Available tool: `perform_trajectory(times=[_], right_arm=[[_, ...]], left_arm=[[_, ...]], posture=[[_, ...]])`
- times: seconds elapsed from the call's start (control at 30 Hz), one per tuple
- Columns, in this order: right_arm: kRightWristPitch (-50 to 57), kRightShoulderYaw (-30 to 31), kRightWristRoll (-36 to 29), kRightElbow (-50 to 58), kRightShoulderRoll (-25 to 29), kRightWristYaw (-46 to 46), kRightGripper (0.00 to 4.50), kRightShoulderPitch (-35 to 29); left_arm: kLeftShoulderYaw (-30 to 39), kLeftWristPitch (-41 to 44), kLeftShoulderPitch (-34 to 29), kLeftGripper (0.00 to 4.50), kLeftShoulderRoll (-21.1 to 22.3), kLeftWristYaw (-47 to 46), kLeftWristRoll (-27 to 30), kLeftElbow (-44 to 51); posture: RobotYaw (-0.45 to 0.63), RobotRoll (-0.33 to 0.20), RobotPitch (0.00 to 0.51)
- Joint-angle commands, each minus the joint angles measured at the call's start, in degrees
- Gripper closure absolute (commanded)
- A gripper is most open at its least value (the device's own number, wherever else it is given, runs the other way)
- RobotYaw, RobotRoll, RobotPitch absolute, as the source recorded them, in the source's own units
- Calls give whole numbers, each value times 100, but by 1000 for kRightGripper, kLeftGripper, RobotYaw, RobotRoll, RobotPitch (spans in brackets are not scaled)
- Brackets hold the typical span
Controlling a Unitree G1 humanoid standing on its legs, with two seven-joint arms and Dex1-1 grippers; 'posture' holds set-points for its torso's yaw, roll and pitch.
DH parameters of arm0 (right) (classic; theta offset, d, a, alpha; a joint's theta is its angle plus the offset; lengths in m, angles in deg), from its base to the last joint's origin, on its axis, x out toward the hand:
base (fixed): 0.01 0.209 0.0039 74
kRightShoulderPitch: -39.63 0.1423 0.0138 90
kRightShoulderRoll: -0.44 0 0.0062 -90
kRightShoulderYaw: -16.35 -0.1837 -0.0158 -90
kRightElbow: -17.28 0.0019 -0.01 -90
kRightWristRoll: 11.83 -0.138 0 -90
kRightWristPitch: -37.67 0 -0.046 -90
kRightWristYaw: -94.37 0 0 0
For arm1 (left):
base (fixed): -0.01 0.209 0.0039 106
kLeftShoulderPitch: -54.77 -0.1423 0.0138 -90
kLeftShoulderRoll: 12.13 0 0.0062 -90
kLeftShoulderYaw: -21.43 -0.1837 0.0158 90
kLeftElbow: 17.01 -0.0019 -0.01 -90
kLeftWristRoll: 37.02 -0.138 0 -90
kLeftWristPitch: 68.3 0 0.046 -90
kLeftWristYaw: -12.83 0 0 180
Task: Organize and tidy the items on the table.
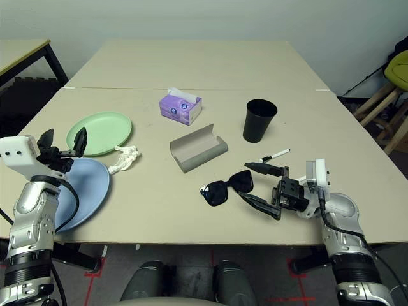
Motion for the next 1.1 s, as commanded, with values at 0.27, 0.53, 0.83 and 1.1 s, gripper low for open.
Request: perform_trajectory(times=[0.27,0.53,0.83,1.1], right_arm=[[-334,-68,-27,-395,281,563,29,70],[-512,-44,20,-536,259,657,29,109],[-488,9,-108,-618,223,690,29,201],[-306,-30,-256,-512,83,689,29,225]], left_arm=[[2,150,13,0,16,58,89,70],[177,1319,337,0,317,-85,538,476],[223,3270,1229,0,1227,173,1350,1310],[459,3815,875,0,1628,1058,2270,1833]], posture=[[82,0,7],[91,0,12],[109,0,16],[108,0,14]])
